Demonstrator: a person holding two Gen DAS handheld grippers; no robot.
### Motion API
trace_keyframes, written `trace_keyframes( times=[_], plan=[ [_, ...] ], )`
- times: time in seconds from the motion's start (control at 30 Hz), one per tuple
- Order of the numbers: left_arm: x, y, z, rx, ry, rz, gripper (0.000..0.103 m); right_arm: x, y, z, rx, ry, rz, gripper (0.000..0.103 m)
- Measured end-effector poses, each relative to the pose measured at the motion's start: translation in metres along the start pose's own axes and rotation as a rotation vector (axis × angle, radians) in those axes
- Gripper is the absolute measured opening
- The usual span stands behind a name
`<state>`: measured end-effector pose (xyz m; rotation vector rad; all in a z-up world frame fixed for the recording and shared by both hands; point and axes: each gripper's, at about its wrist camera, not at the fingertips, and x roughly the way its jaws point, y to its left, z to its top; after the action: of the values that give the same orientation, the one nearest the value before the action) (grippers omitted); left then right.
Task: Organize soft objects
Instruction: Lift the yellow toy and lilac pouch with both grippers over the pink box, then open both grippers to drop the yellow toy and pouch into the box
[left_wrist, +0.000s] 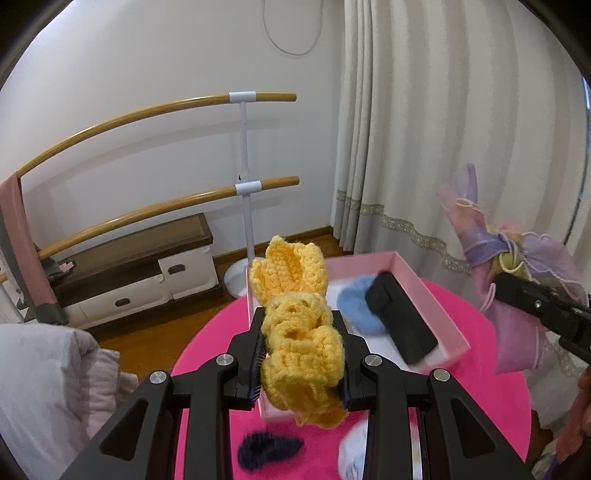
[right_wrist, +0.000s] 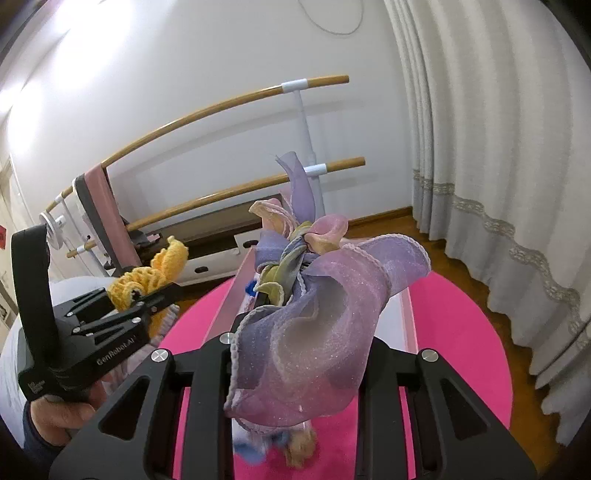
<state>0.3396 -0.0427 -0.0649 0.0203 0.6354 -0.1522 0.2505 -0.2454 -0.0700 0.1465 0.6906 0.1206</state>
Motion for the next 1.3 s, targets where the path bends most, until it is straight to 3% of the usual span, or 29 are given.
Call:
trace_keyframes(
  times=[0.2, 0.43, 0.7, 0.9, 0.93, 1.0, 1.03, 1.07, 1.1, 1.3],
  plan=[
    [0.05, 0.012, 0.033, -0.03, 0.049, -0.002, 0.028, 0.052, -0.006, 0.029, -0.004, 0.06, -0.008, 0.023],
    [0.104, 0.01, 0.041, -0.046, 0.136, -0.015, 0.028, 0.106, -0.008, 0.032, -0.023, 0.144, -0.034, 0.024],
    [0.146, 0.009, 0.056, -0.051, 0.184, -0.035, 0.028, 0.134, -0.015, 0.025, -0.018, 0.198, -0.051, 0.025],
    [0.159, 0.017, 0.055, -0.037, 0.21, -0.05, 0.033, 0.147, -0.016, 0.024, -0.029, 0.231, -0.063, 0.031],
    [0.163, 0.017, 0.054, -0.027, 0.214, -0.046, 0.037, 0.148, -0.017, 0.023, -0.024, 0.236, -0.064, 0.034],
    [0.174, 0.014, 0.051, -0.01, 0.224, -0.03, 0.063, 0.149, -0.02, 0.02, -0.02, 0.247, -0.062, 0.043],
    [0.181, 0.012, 0.05, -0.009, 0.22, -0.017, 0.082, 0.149, -0.02, 0.019, -0.022, 0.246, -0.062, 0.048],
    [0.18, 0.013, 0.048, -0.01, 0.203, -0.004, 0.09, 0.147, -0.02, 0.019, -0.023, 0.246, -0.065, 0.05],
    [0.178, 0.012, 0.048, -0.007, 0.187, 0.008, 0.092, 0.146, -0.02, 0.018, -0.02, 0.244, -0.062, 0.051],
    [0.167, 0.016, 0.046, -0.018, 0.145, 0.034, 0.101, 0.128, -0.021, 0.018, 0.0, 0.19, -0.06, 0.1]
  ],
)
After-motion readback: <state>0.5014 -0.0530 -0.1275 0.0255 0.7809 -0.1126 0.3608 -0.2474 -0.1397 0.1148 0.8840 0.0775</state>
